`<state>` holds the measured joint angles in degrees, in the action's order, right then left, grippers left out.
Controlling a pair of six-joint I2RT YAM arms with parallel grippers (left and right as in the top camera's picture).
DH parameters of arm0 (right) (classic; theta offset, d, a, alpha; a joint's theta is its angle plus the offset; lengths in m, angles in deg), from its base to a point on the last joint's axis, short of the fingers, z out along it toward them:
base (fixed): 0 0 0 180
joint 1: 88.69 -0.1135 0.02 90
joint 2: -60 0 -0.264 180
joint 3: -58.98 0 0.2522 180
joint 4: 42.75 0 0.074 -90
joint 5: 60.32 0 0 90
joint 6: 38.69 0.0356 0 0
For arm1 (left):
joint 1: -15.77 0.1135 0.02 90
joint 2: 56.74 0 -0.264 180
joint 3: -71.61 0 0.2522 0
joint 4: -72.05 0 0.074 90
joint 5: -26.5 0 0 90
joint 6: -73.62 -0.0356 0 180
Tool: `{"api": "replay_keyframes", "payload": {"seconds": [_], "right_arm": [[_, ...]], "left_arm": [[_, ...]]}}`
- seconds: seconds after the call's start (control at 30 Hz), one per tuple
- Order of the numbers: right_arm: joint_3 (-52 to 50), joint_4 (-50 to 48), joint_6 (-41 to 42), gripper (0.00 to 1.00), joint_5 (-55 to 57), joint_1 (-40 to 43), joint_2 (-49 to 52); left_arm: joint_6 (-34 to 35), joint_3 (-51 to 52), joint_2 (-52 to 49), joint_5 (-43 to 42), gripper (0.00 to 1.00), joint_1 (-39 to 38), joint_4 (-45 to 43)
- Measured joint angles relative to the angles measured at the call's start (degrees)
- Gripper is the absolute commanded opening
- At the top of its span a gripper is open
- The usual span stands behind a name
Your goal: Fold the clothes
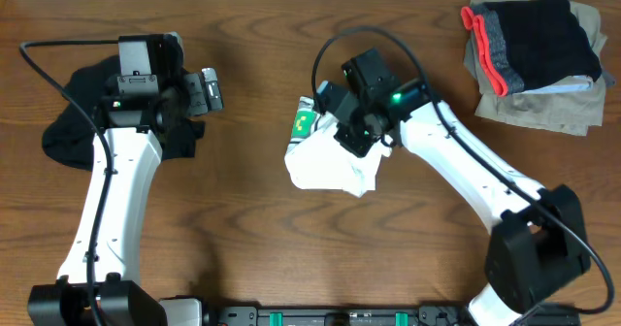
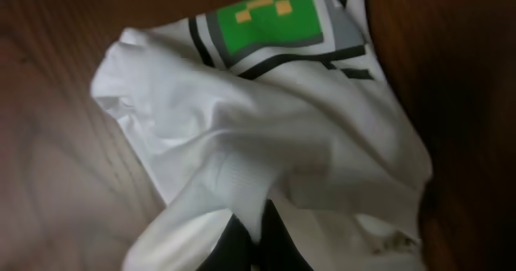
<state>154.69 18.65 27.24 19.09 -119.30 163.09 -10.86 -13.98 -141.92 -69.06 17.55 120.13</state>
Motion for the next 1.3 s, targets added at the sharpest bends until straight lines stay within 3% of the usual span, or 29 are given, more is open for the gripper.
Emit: {"api": "replay_keyframes", "payload": {"seconds": [0.4, 0.7, 0.8, 0.9, 1.0, 1.2, 1.3], "right_arm": [[1.57, 20.59, 5.09, 0.01, 0.11, 0.63, -0.22], [-1.31, 20.98, 14.80, 0.02, -0.52, 4.04, -0.22], [-4.72, 18.45, 17.66, 0.13, -0.90, 4.09, -0.22], [-8.48, 15.61, 19.61, 0.40, -1.68, 4.13, -0.22], [-11.13, 14.38, 20.85, 0.47, -2.08, 4.15, -0.22], [-10.78, 12.81, 22.05, 0.47, -3.89, 5.27, -0.22], [-7.08, 13.42, 22.25, 0.51, -5.38, 6.69, -0.22]], "left_arm": [[0.00, 0.00, 0.00, 0.00, 0.98, 0.00, 0.04], [0.00, 0.00, 0.00, 0.00, 0.98, 0.00, 0.00], [0.00, 0.00, 0.00, 0.00, 0.98, 0.00, 0.00], [0.00, 0.00, 0.00, 0.00, 0.98, 0.00, 0.02], [0.00, 0.00, 0.00, 0.00, 0.98, 0.00, 0.02], [0.00, 0.00, 0.00, 0.00, 0.98, 0.00, 0.07], [0.00, 0.00, 0.00, 0.00, 0.98, 0.00, 0.13]]}}
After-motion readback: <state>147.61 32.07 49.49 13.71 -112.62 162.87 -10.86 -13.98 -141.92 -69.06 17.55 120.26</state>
